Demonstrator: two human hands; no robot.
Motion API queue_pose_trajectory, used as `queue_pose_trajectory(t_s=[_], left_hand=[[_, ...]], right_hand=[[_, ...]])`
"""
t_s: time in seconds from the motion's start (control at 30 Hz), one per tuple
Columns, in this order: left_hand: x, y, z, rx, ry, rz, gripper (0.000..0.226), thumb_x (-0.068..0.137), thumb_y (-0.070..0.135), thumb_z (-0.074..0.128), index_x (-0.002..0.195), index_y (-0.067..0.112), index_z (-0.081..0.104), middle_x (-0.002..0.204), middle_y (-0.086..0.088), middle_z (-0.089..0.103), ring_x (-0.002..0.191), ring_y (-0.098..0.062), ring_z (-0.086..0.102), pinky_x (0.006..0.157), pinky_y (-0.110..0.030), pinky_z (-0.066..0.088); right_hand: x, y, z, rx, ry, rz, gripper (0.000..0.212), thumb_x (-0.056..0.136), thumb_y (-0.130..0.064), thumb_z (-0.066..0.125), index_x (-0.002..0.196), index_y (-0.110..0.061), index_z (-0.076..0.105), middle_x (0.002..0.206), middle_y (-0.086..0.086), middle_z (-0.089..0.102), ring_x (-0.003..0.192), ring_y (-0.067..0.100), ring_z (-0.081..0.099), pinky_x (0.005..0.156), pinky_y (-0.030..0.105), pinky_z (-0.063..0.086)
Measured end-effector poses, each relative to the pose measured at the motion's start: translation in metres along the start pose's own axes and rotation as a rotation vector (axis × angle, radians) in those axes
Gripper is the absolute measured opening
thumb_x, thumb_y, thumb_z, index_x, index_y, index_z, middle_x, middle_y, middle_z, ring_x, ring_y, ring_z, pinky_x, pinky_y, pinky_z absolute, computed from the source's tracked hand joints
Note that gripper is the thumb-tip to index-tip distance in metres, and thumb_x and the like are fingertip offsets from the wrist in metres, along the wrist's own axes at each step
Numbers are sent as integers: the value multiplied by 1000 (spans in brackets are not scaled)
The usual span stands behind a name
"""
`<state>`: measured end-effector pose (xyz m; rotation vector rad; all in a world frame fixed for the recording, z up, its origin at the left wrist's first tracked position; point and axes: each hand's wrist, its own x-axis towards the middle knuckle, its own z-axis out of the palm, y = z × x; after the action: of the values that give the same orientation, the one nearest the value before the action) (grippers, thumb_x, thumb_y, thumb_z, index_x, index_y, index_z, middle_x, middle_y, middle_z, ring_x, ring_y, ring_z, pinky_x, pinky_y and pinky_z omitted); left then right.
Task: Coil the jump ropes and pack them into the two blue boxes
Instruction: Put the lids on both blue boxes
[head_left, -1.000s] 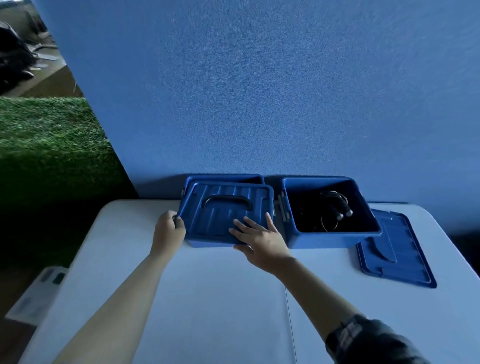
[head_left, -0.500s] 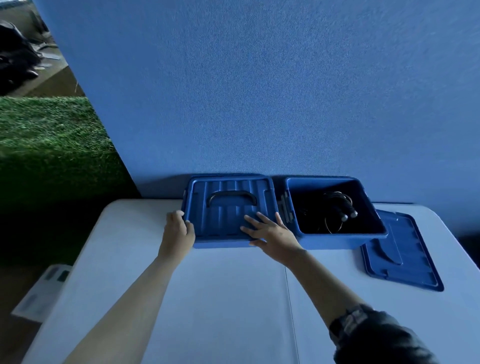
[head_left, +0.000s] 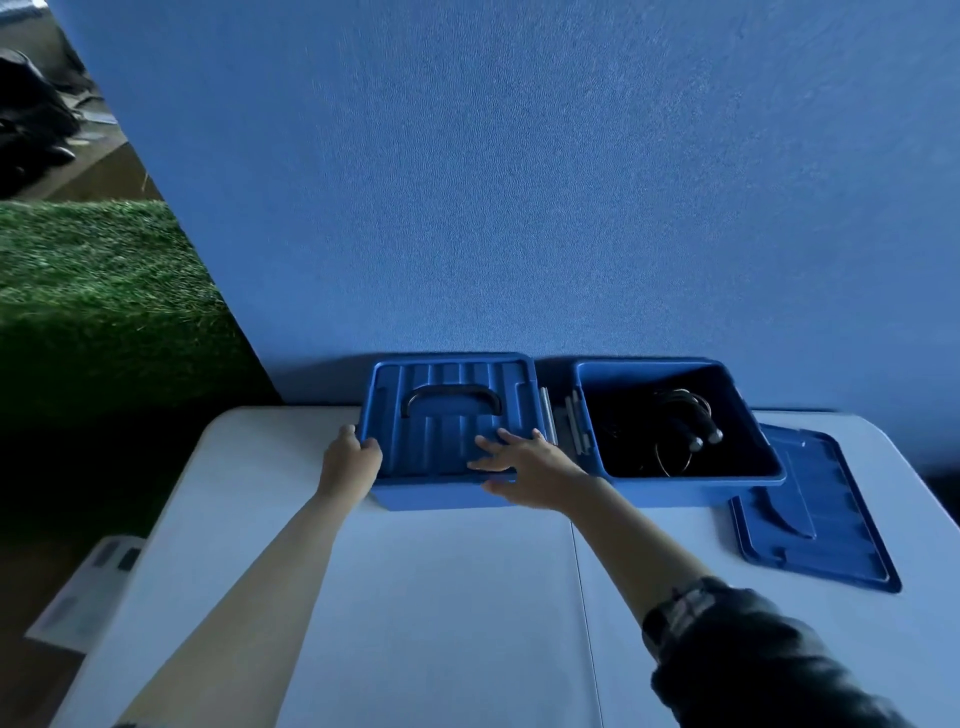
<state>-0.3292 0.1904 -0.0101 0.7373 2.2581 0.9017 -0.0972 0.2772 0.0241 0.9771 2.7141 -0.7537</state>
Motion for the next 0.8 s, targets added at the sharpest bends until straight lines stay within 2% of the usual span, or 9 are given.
queue_pose_trajectory(t_s=[0.07,0.1,0.17,0.23,0.37,0.53,0.63,0.7,0.8], left_hand=[[3,3,-2,-96,18,-72,28,96,15,44,117,-2,49,89,-12,53,63,-19,45,52,-31,32],[6,3,-3,-143,23,-106,24,96,20,46,106,-1,52,86,-12,51,63,-21,43,54,-32,31],[11,1,-5,-199,26,-101,32,96,29,52,75,6,47,69,-7,43,62,-23,38,55,-33,27],[11,-1,-5,-214,-2,-59,36,94,31,58,68,10,44,61,-2,38,61,-22,38,54,-31,27],[12,-3,-5,-190,70,-9,19,86,27,69,81,9,63,68,-2,58,66,-21,54,57,-27,38],[10,5,-3,-74,197,197,9,81,10,71,78,4,66,67,-11,65,57,-21,54,51,-21,39],[6,3,5,17,209,277,29,80,28,75,78,3,60,67,-9,59,60,-21,51,57,-28,41],[4,2,8,109,216,308,42,76,36,79,95,3,62,76,-11,61,74,-28,56,67,-34,46],[5,2,11,281,239,382,63,76,28,80,125,-5,56,75,-21,61,78,-36,57,71,-41,46]], right_hand=[[4,-1,-6,1,46,17,54,90,-44,55,140,-33,40,155,-12,22,145,13,15,119,43,9],[7,-1,-7,-35,66,38,65,86,-51,56,144,-34,32,157,-9,18,146,15,12,119,46,8],[11,-1,-7,-109,28,117,82,80,-66,52,147,-42,13,159,-9,-3,147,19,-4,115,57,-3],[14,1,-6,-64,-64,179,87,77,-72,50,146,-47,3,157,-14,-13,145,19,-15,112,60,-6],[20,1,-12,-81,-136,188,89,78,-70,52,147,-45,2,158,-11,-13,145,23,-14,116,56,5],[18,1,-8,-94,-116,185,87,79,-70,49,147,-44,1,158,-8,-13,145,25,-14,117,53,-7],[17,1,-7,-83,-101,184,86,80,-69,48,147,-44,1,158,-8,-13,145,25,-14,117,52,-8],[17,0,-7,-77,-100,189,86,80,-69,49,147,-44,2,158,-8,-13,145,25,-14,117,52,-8],[17,-2,-7,-82,-103,199,85,80,-69,48,147,-44,2,158,-8,-13,145,25,-15,117,52,-9]])
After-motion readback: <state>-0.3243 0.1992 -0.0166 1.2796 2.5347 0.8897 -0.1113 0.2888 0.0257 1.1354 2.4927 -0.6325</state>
